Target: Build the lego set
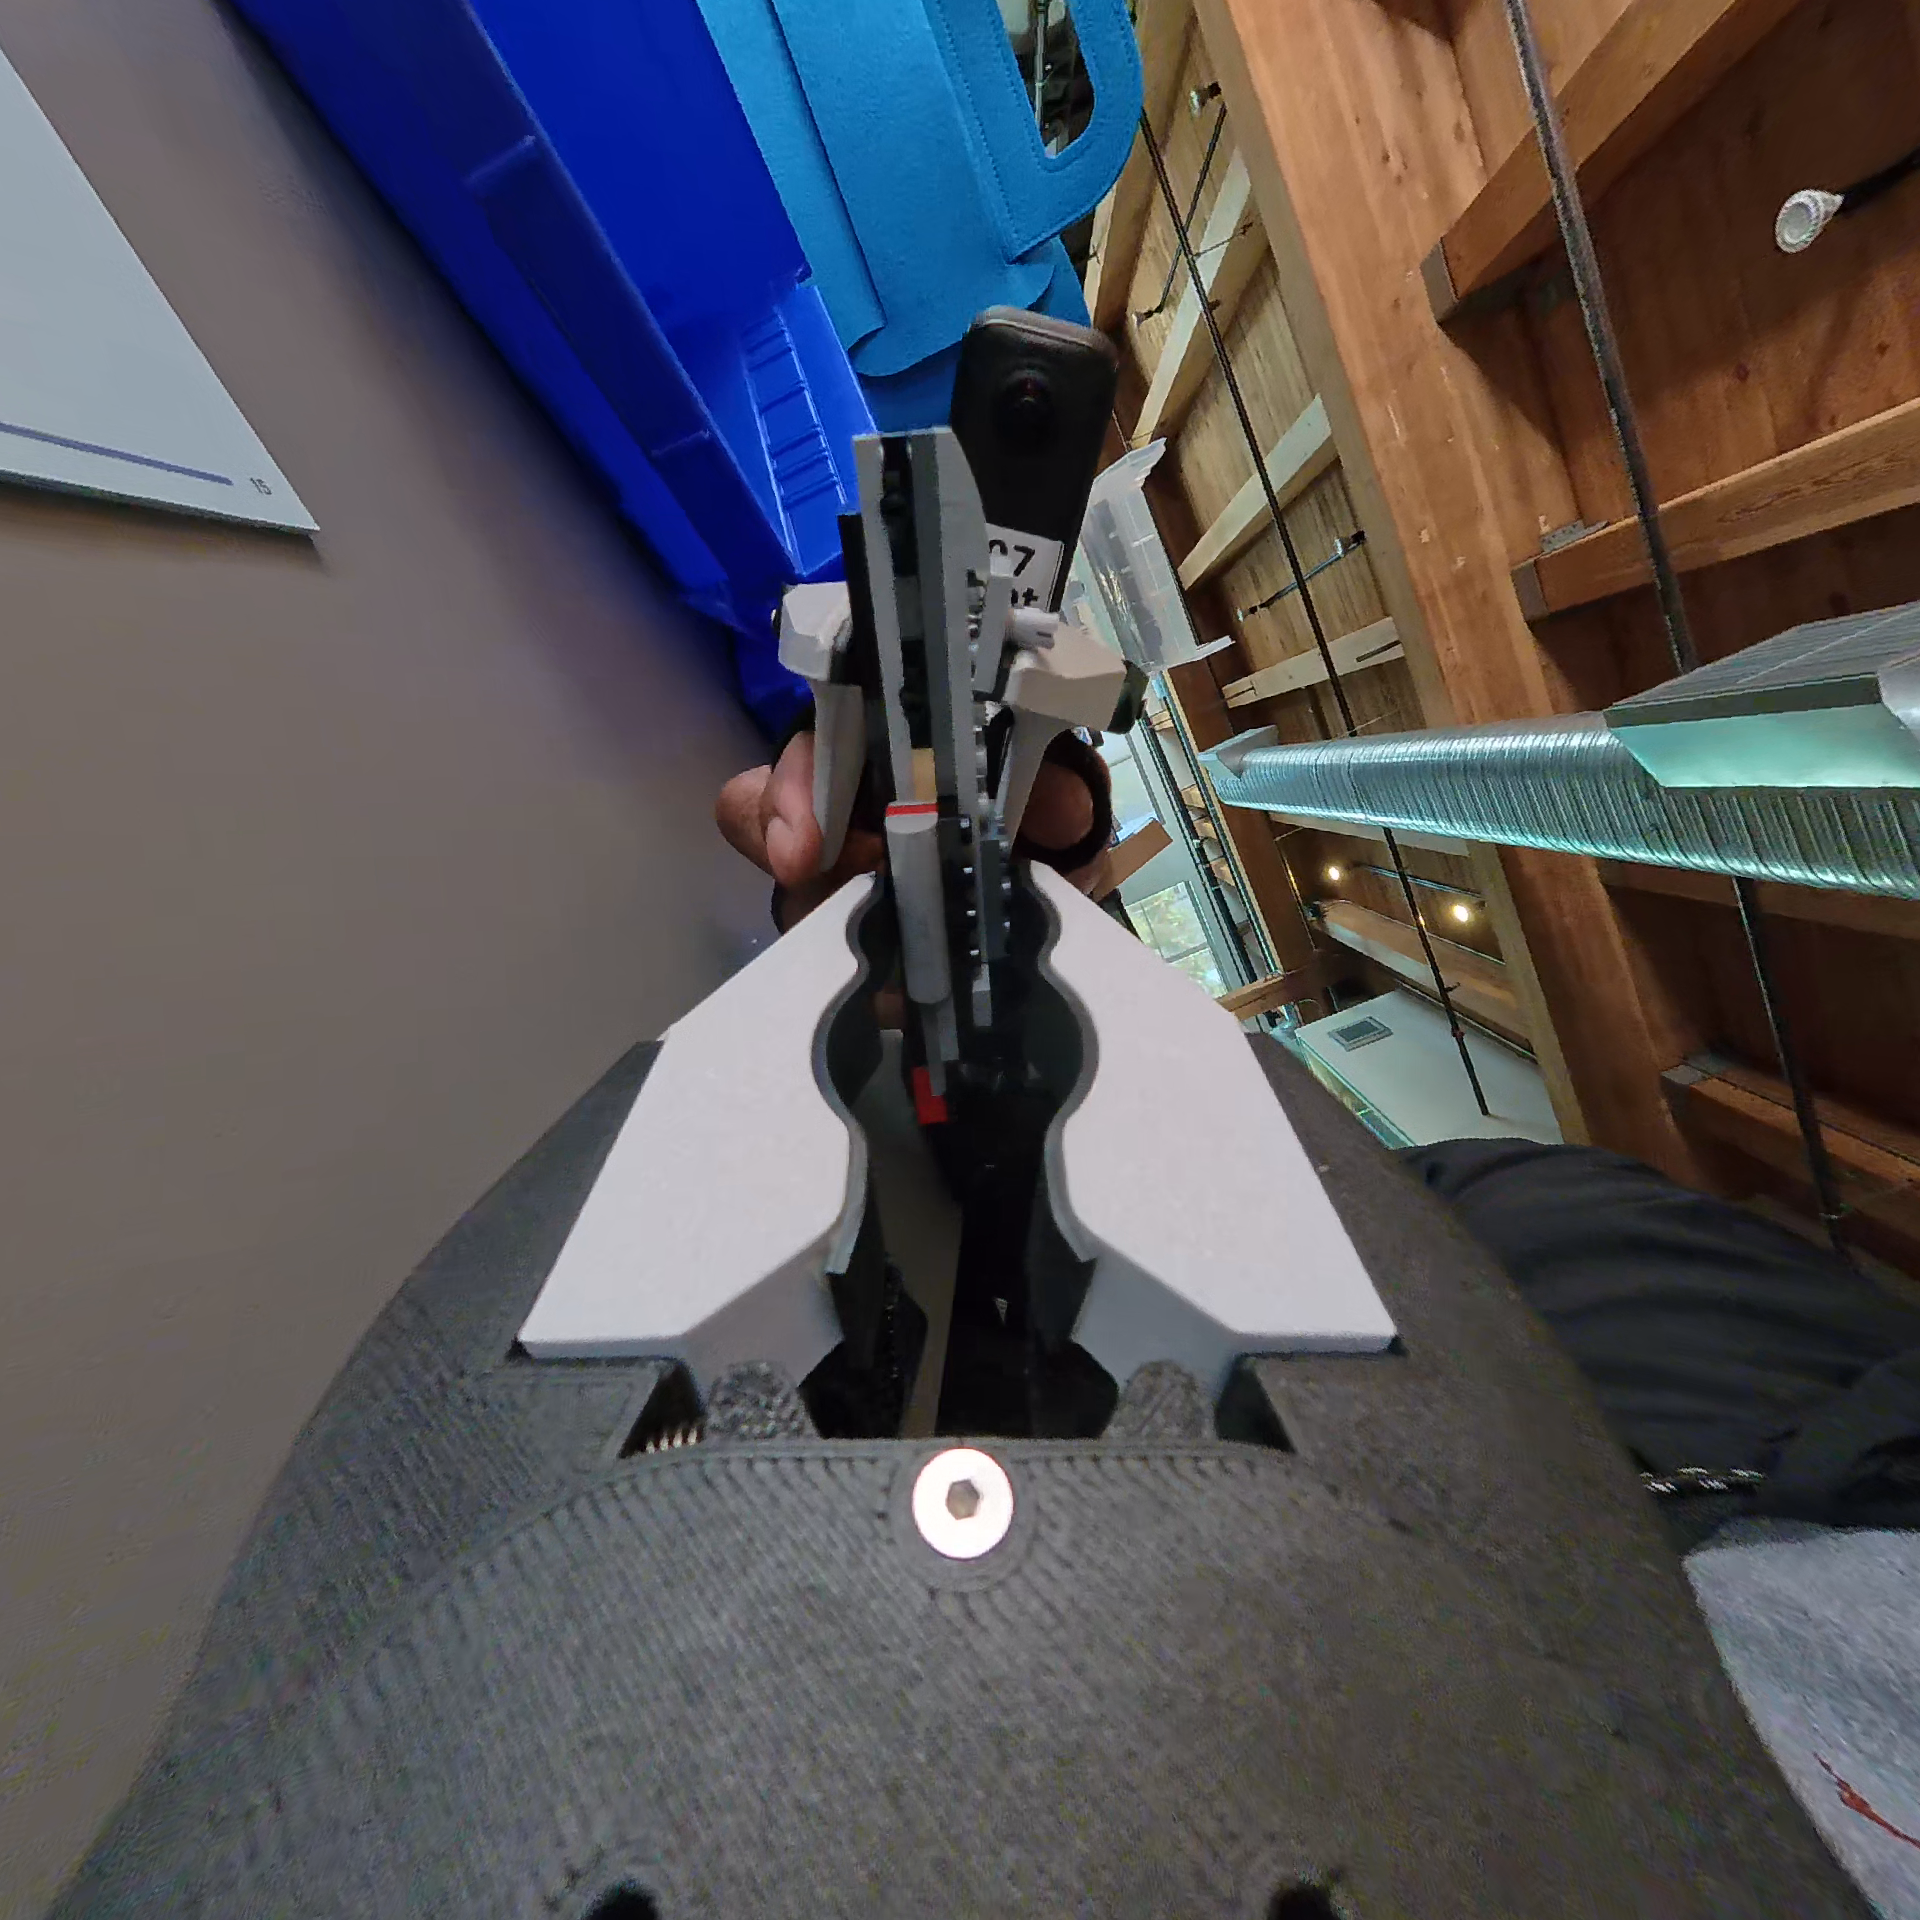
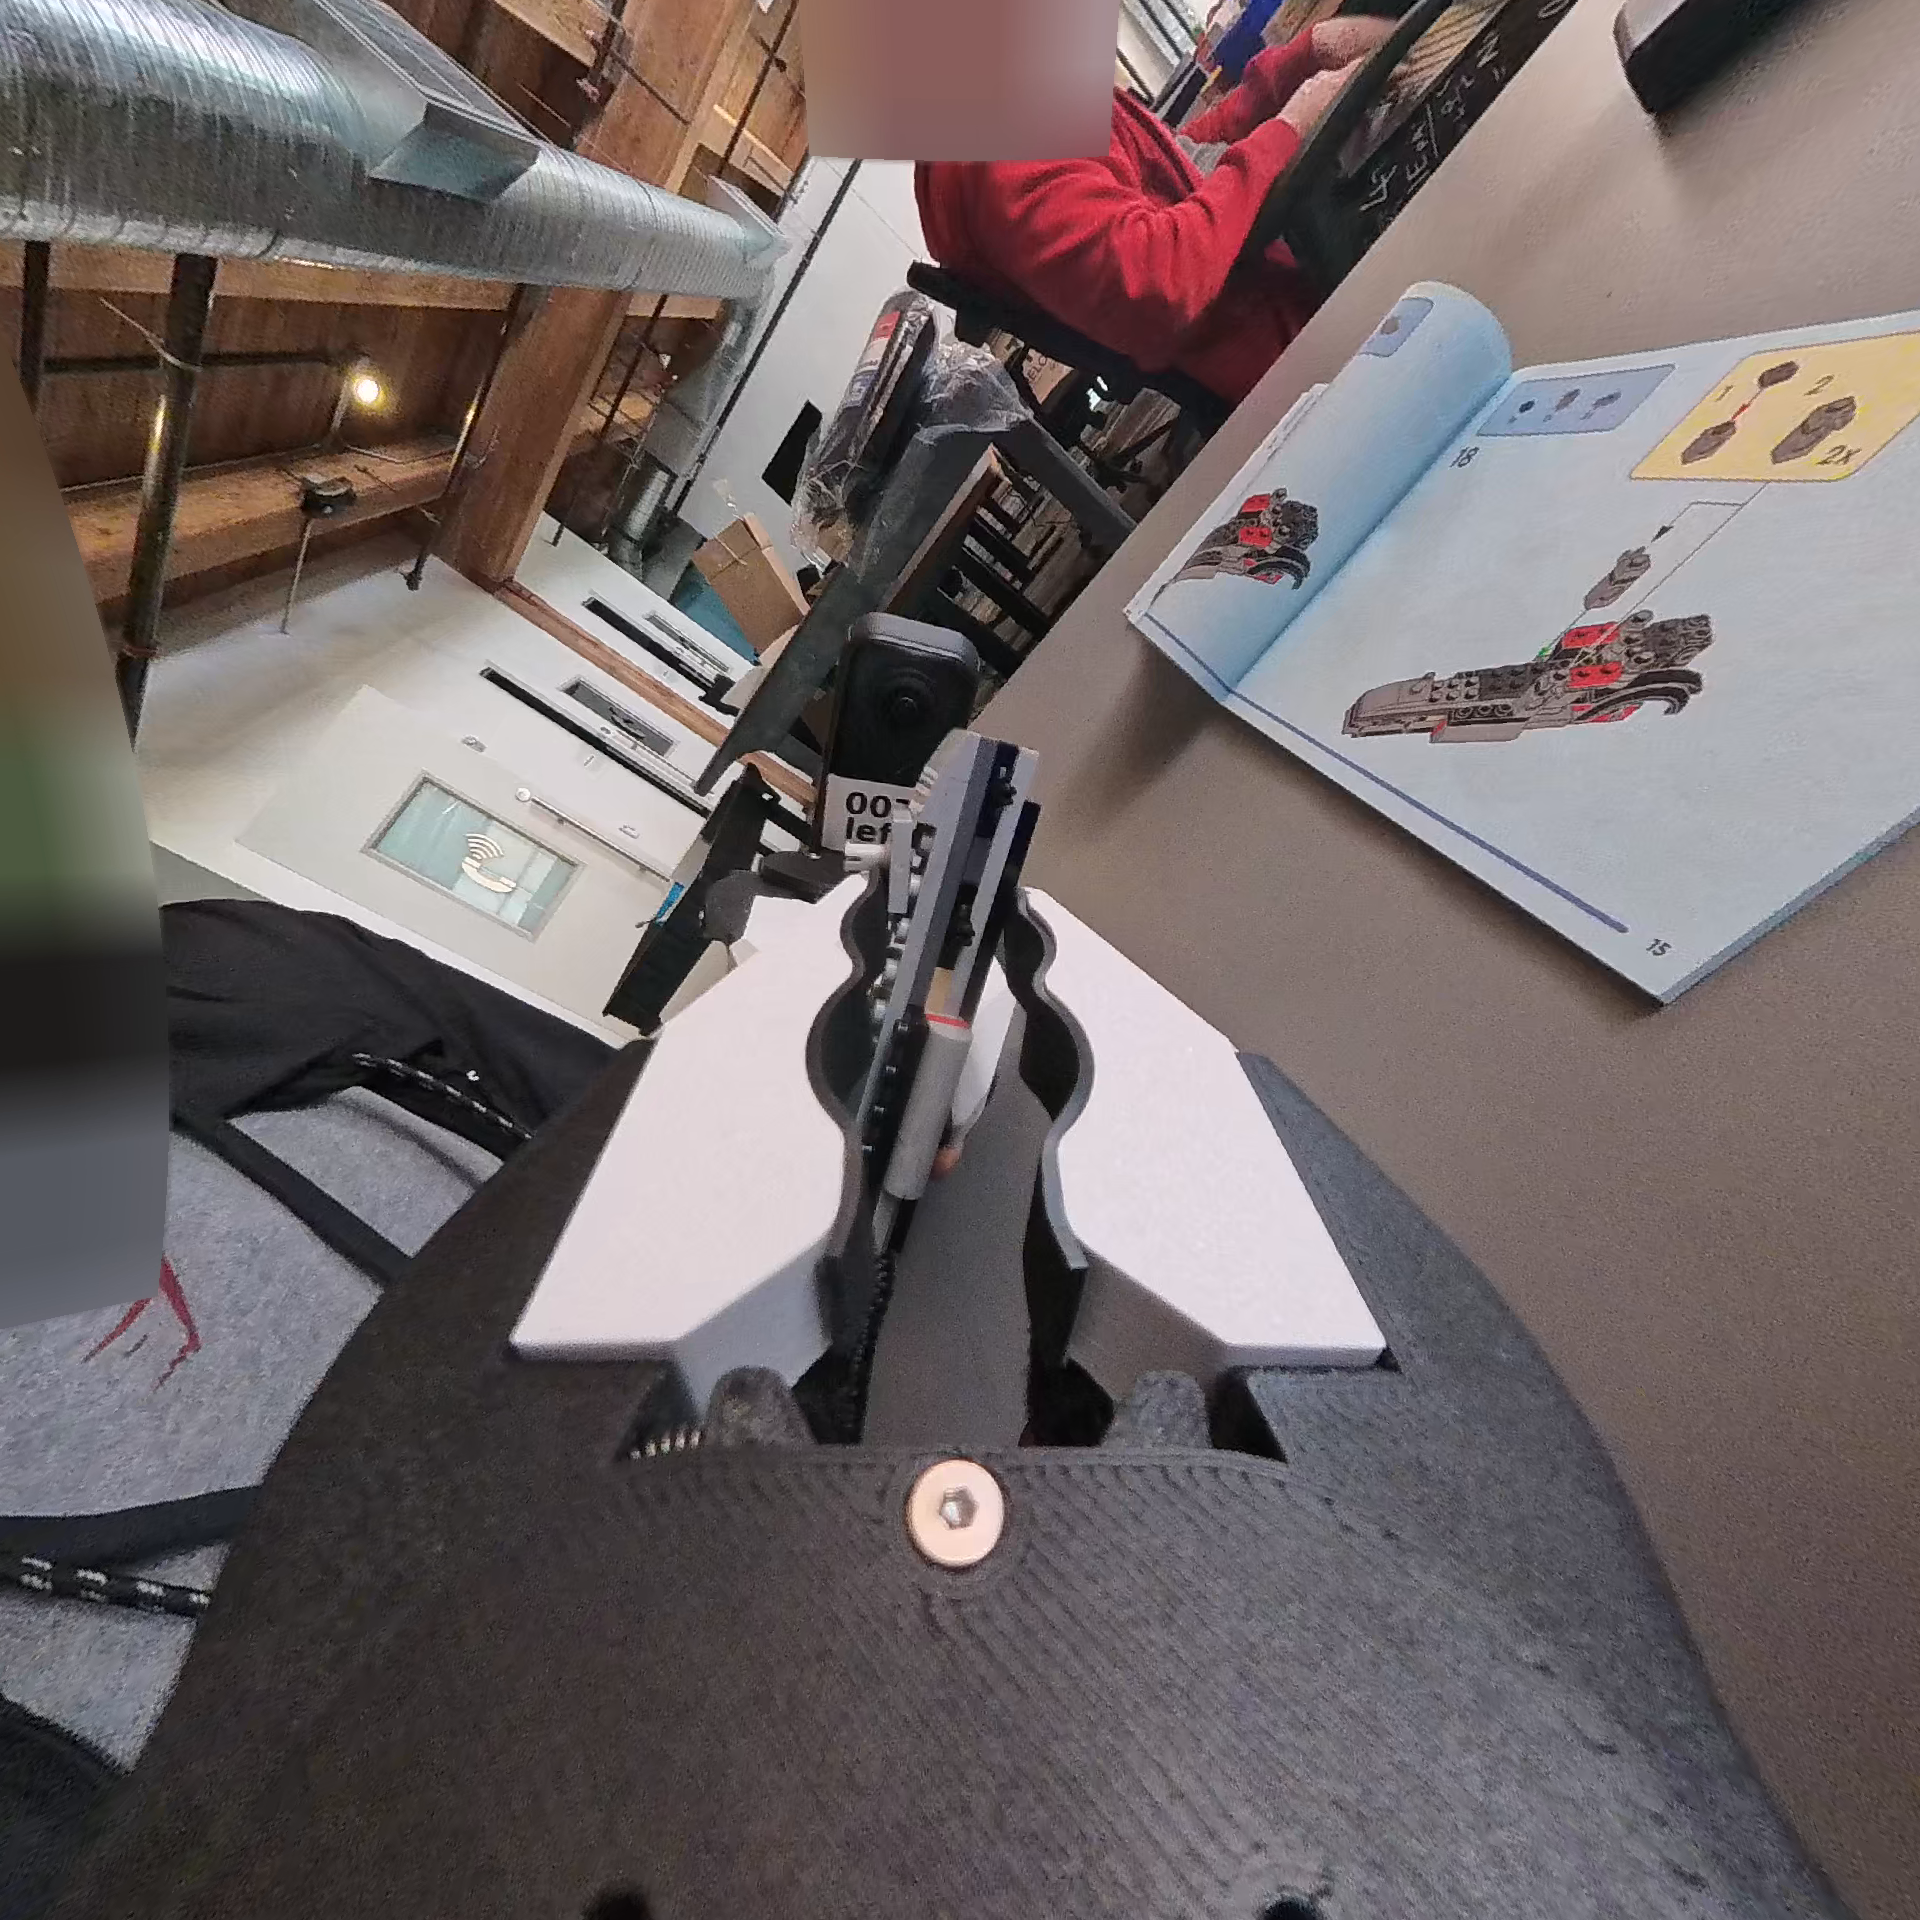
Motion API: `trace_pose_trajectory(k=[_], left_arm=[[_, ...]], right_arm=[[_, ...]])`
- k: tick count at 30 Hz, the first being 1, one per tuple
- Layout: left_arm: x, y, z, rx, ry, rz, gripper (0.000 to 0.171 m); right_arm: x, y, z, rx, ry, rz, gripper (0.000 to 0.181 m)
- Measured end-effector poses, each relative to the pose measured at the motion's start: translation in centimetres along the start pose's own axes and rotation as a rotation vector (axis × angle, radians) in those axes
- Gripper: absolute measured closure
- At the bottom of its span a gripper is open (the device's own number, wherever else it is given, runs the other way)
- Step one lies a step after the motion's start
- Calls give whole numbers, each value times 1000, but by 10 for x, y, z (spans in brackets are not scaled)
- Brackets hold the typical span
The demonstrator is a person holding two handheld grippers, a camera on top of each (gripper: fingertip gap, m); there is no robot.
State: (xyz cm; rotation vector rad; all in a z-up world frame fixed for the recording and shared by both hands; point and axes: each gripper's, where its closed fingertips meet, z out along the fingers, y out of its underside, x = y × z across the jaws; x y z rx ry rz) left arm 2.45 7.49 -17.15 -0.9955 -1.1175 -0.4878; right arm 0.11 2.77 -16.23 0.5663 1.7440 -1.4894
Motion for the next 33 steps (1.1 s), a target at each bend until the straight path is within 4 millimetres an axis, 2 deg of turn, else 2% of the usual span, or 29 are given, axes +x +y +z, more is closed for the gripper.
trace_pose_trajectory(k=[12,15,17,27,33], left_arm=[[3,0,0,-4,4,45,150],[5,0,0,-8,16,49,150],[7,1,0,-13,24,50,150],[-7,2,-4,-30,-49,-4,150],[-8,-1,-5,-15,-40,-26,150]], right_arm=[[-6,0,1,-1,-36,-2,158],[-9,7,5,-47,-47,-21,136],[-11,7,6,-46,-48,-26,131],[13,-1,-3,-20,91,-31,142],[15,2,-4,-45,107,-37,145]])
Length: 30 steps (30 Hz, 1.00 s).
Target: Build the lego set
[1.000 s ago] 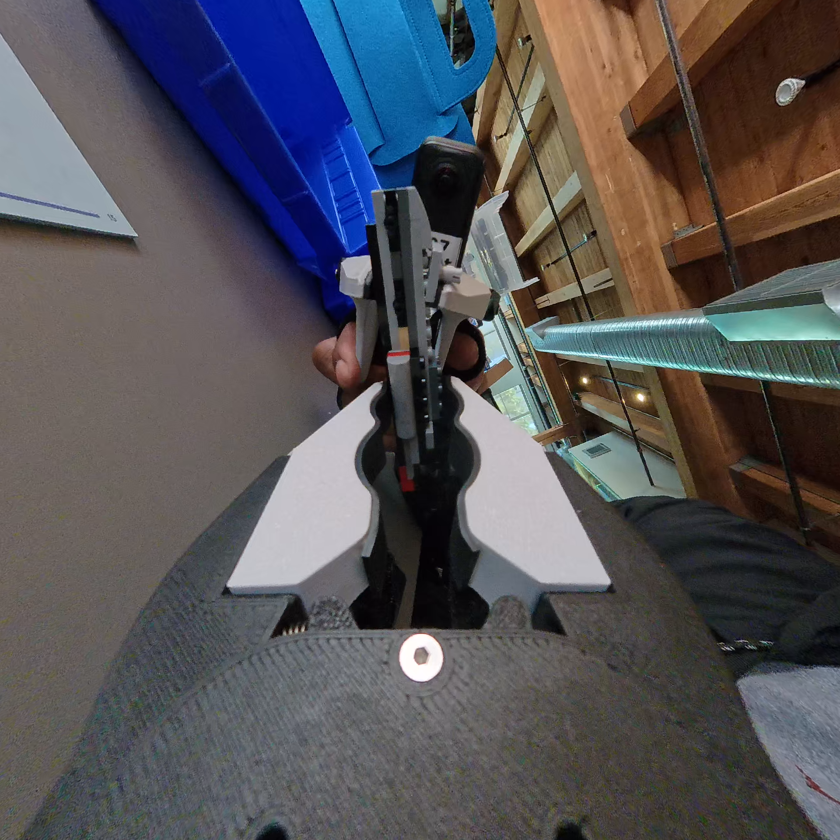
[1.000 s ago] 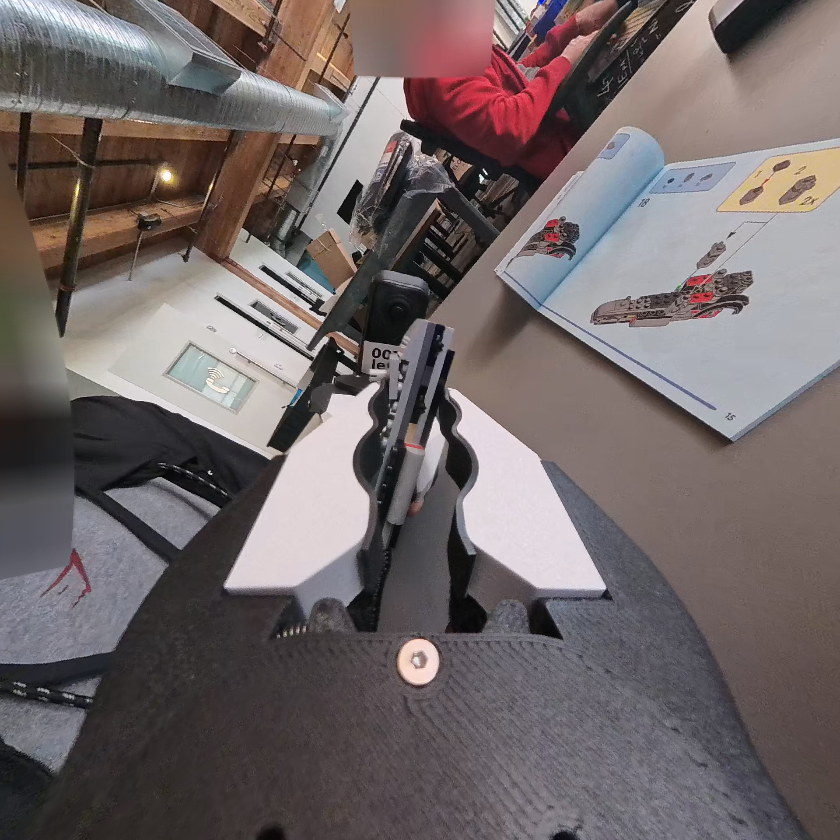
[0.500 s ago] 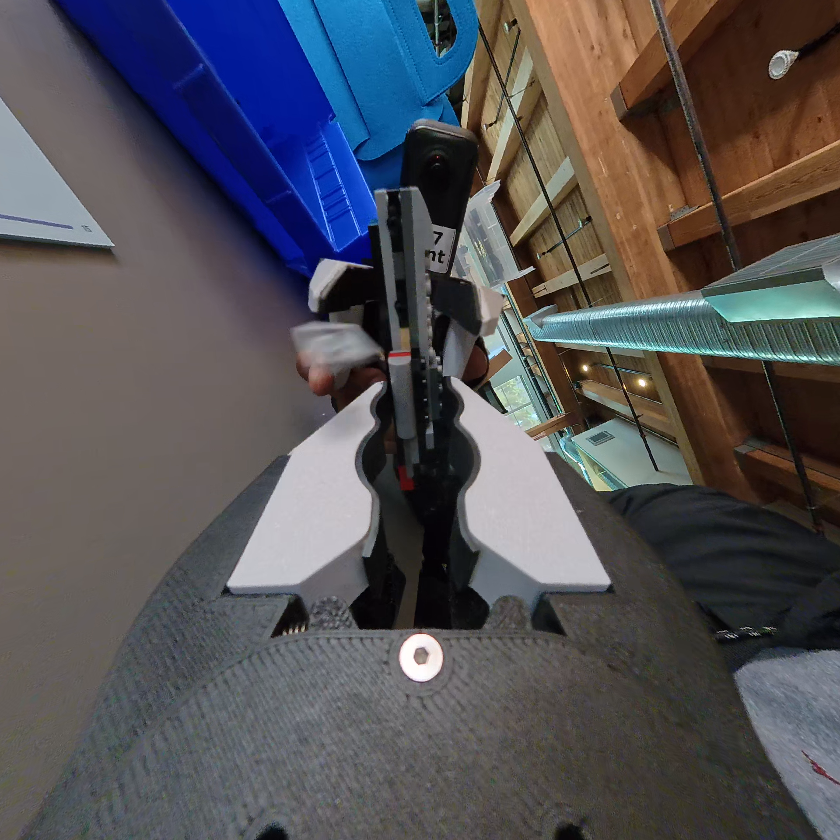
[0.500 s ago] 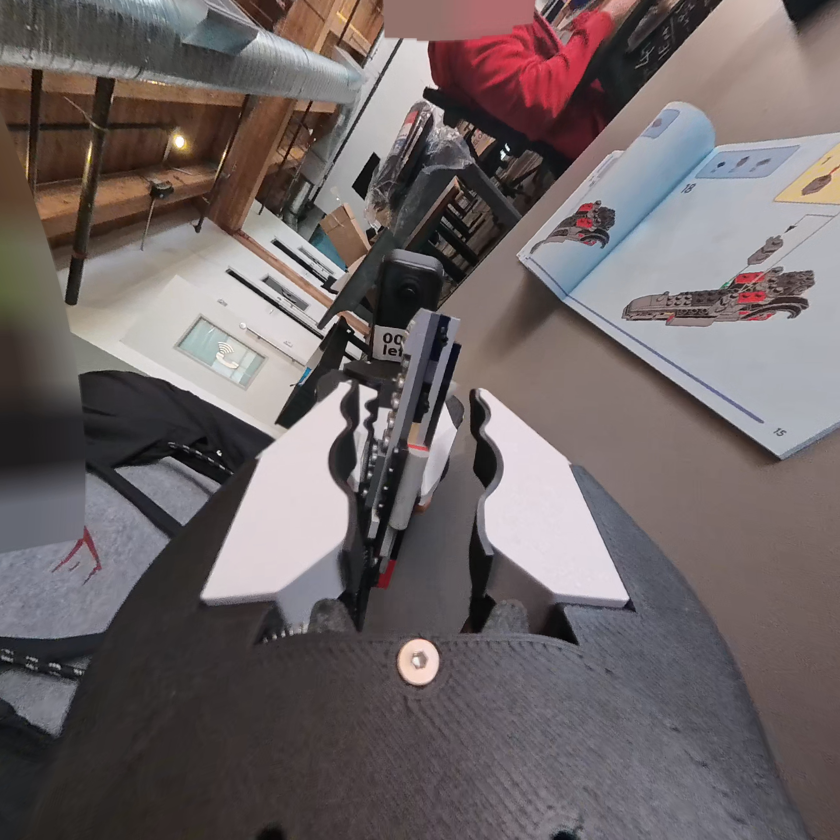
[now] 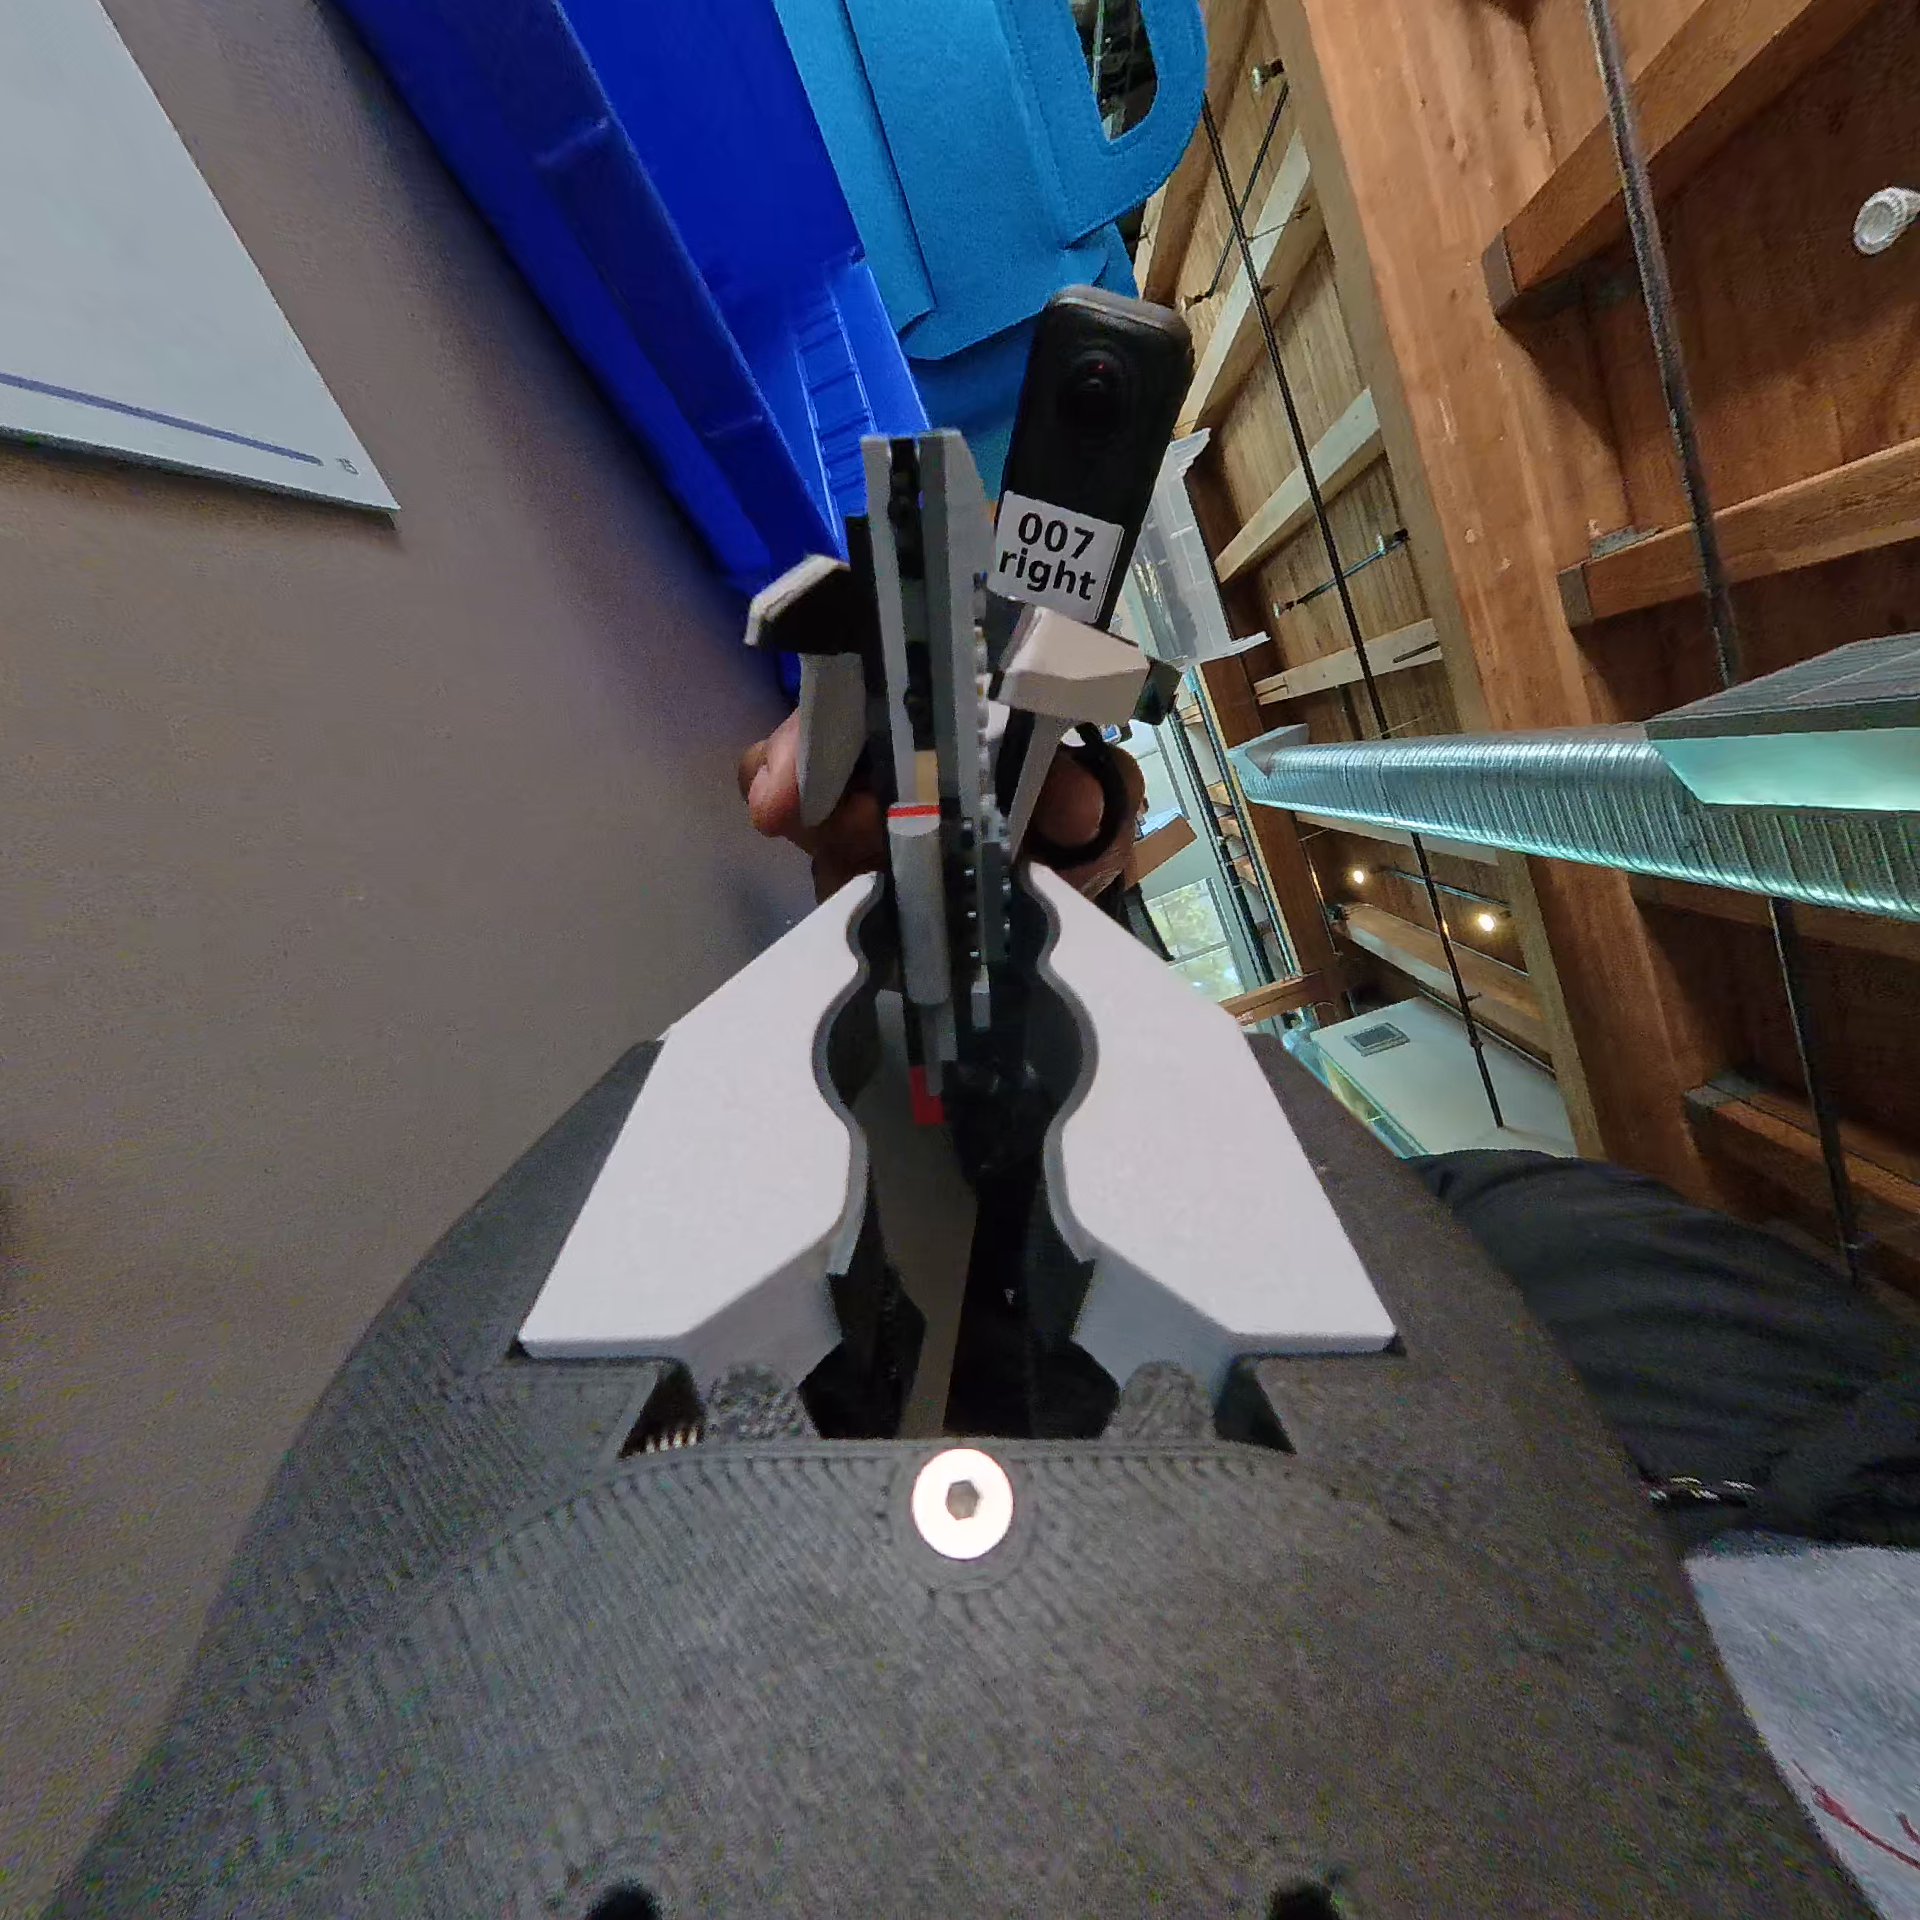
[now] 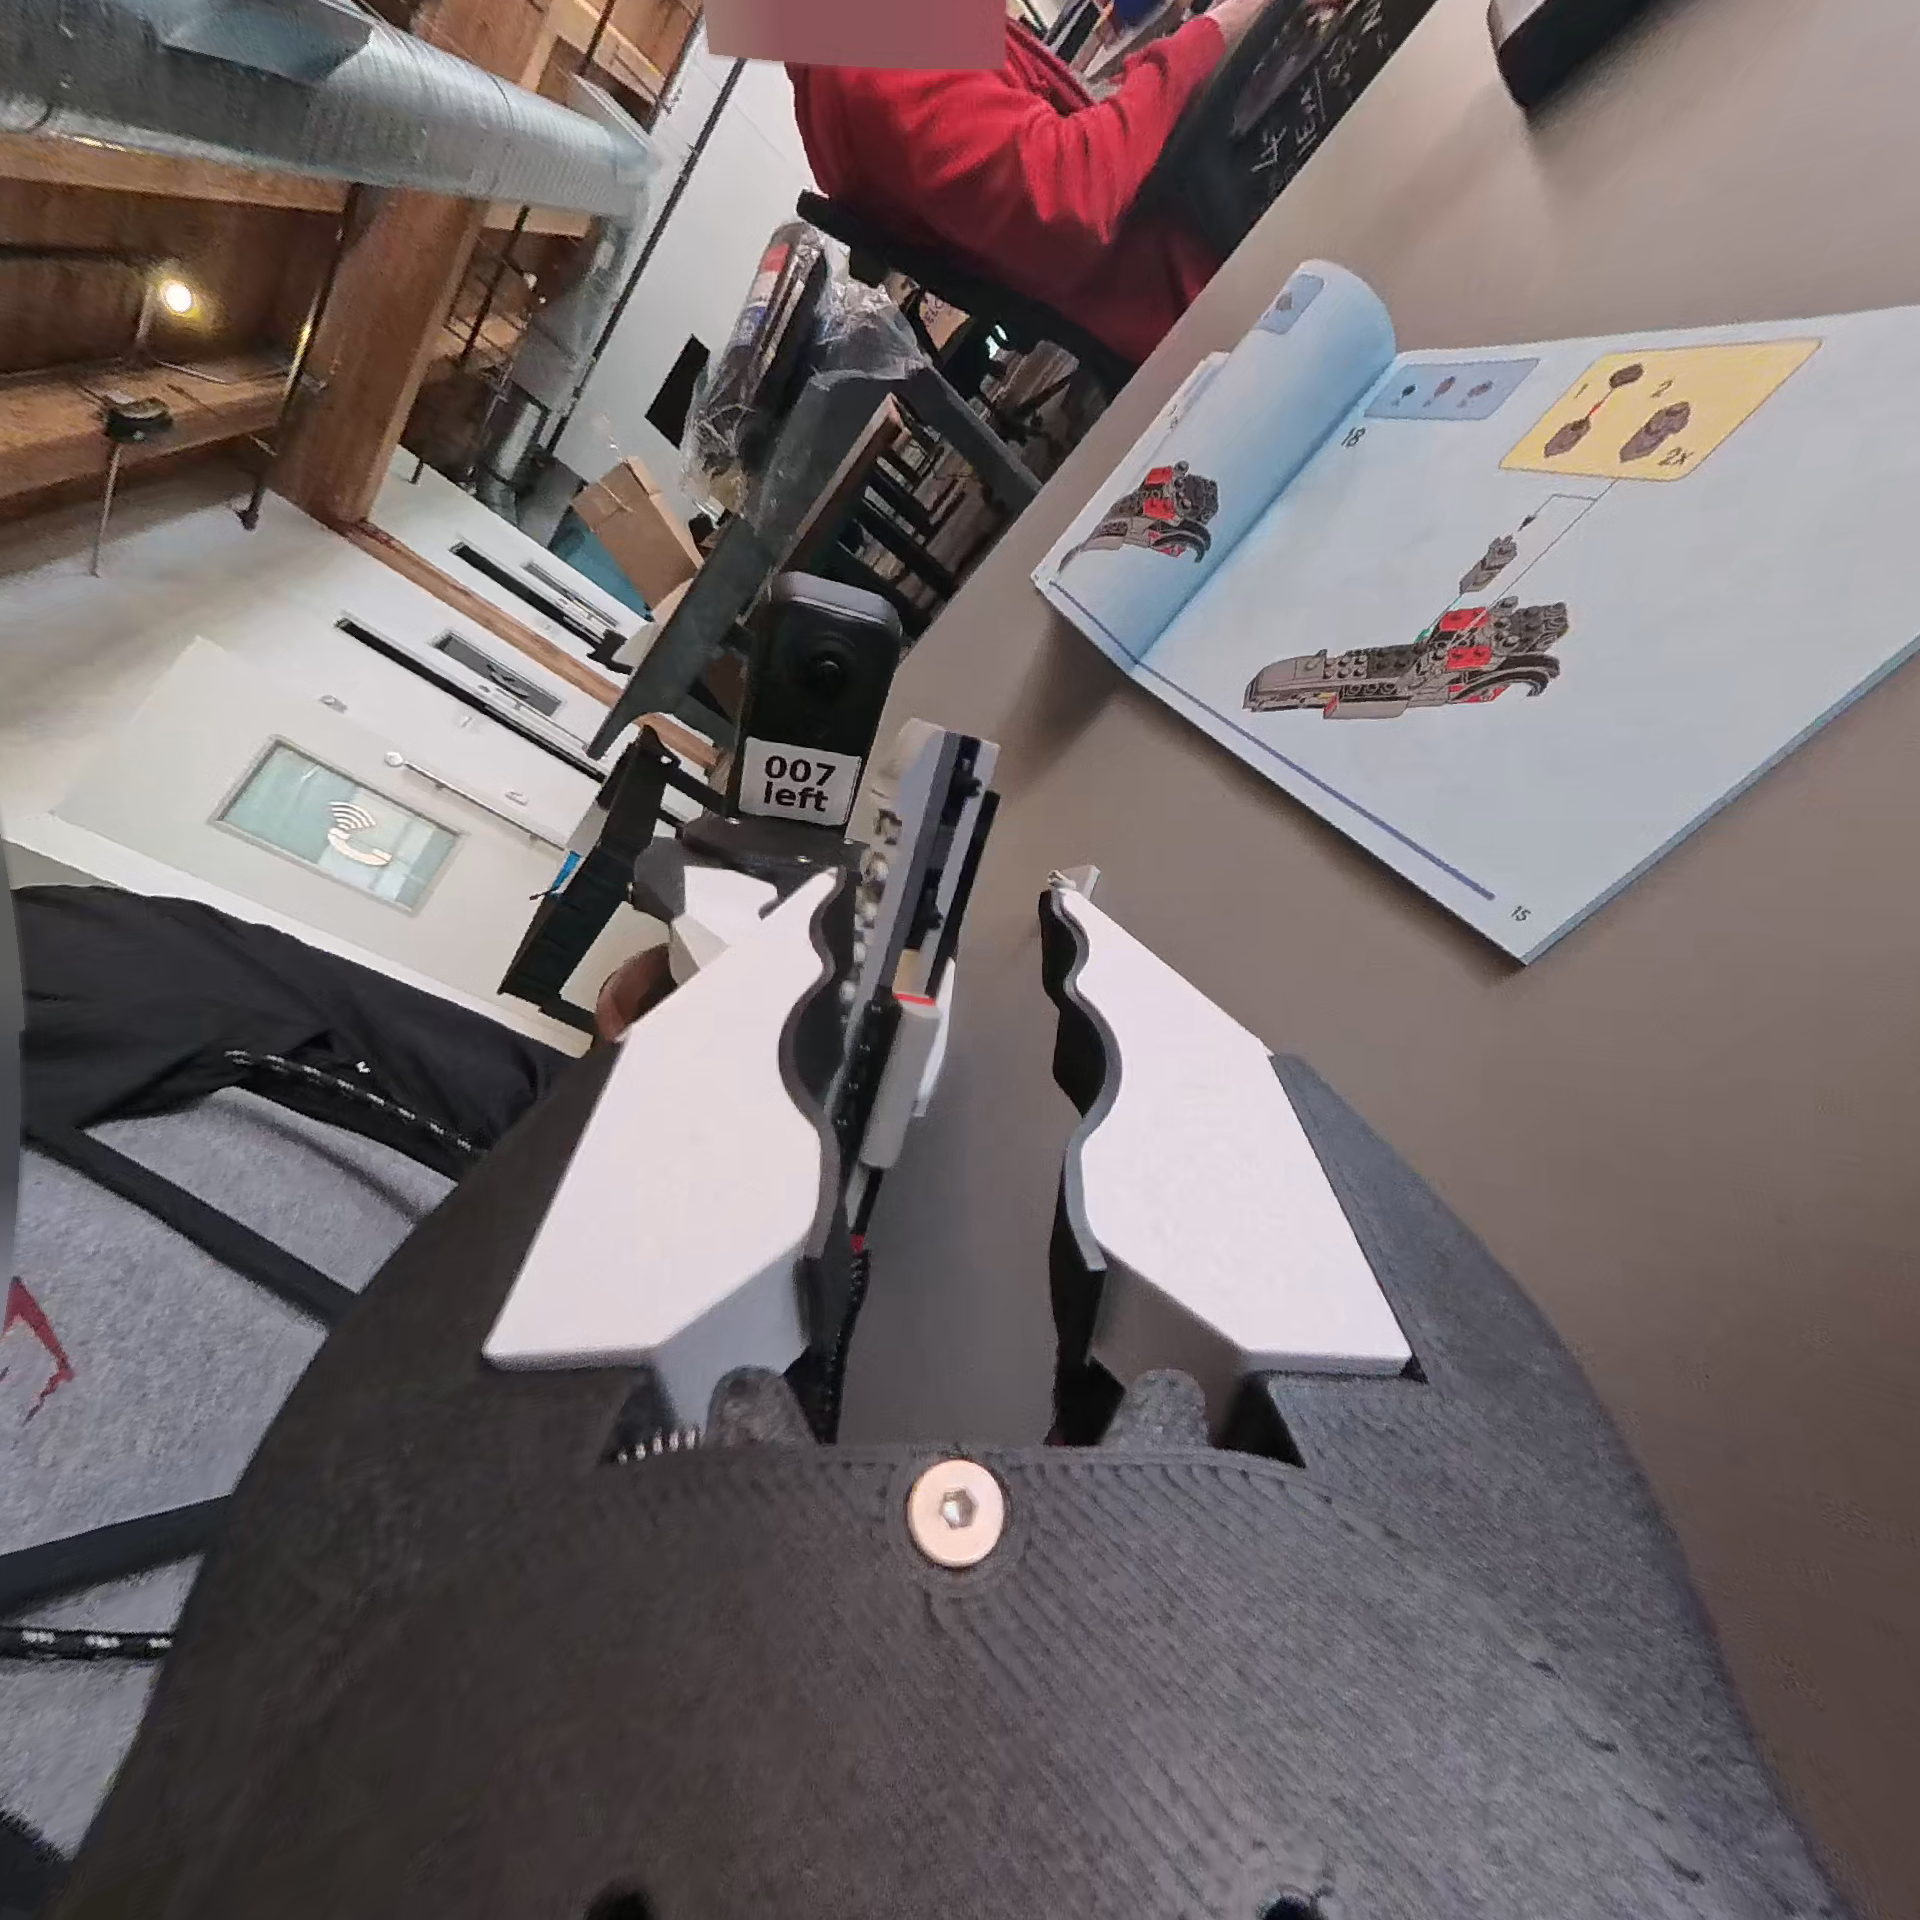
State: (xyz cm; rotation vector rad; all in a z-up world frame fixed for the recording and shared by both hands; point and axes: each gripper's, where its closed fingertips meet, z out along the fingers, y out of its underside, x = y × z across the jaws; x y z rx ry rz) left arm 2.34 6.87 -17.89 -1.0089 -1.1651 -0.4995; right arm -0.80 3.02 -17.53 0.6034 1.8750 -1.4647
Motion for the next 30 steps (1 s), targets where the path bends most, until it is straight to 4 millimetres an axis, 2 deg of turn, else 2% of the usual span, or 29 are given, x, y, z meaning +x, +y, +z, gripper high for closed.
trace_pose_trajectory(k=[4,8,12,14,16,19,24,30], left_arm=[[0,-11,-13,29,0,13,150],[-8,-42,-56,136,-67,33,150],[-25,-65,-103,251,-140,-4,150],[-24,-70,-117,309,-99,-65,150],[-20,-65,-123,337,-49,-123,150],[-9,-47,-126,332,7,-163,150],[1,-20,-133,319,24,-175,151],[2,-18,-140,339,29,-173,151]], right_arm=[[2,-6,-3,17,32,-71,144],[13,0,-1,-59,163,-279,143],[20,17,22,-207,243,-525,145],[23,26,40,-291,250,-619,146],[22,35,57,-367,243,-731,146],[26,42,75,-454,226,-856,147],[21,45,95,-504,121,-872,153],[32,52,102,-600,145,-881,163]])
